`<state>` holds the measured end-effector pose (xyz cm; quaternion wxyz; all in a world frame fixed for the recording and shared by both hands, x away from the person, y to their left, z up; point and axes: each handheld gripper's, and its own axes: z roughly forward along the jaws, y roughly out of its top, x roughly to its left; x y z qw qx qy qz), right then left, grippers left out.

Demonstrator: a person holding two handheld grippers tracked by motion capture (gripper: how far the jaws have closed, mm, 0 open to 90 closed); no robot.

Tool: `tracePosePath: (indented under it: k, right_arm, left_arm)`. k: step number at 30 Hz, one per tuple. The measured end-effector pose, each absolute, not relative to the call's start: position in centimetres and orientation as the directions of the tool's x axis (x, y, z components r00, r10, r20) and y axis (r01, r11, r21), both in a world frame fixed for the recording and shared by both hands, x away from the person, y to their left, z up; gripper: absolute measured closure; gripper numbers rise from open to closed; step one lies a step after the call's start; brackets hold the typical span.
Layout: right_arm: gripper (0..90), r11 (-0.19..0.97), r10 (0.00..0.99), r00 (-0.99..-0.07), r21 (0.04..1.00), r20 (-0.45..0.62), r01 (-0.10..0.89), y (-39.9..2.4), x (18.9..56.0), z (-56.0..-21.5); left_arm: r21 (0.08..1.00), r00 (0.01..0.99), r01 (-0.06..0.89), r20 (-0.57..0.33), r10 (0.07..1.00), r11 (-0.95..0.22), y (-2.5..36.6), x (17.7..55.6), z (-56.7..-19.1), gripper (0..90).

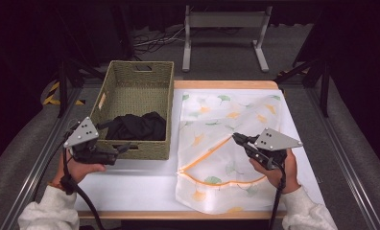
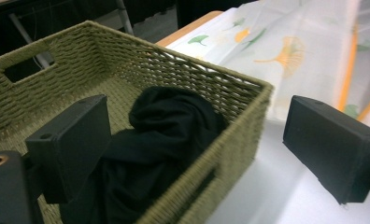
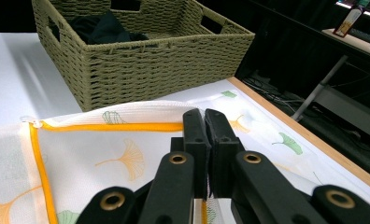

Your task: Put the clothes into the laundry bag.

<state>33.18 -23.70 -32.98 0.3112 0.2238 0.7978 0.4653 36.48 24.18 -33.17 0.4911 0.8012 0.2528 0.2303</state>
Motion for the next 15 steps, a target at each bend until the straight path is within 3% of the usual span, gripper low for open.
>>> tracePosePath:
  k: [15]
  right_arm:
    - [88.8,0.473,0.643,-0.711,0.878,-0.286,0.074,-24.0,33.1,-33.1]
  left_arm:
    - [0.847,0.775,0.251,0.114,0.622,-0.469,22.9,42.4,-32.4,8.1]
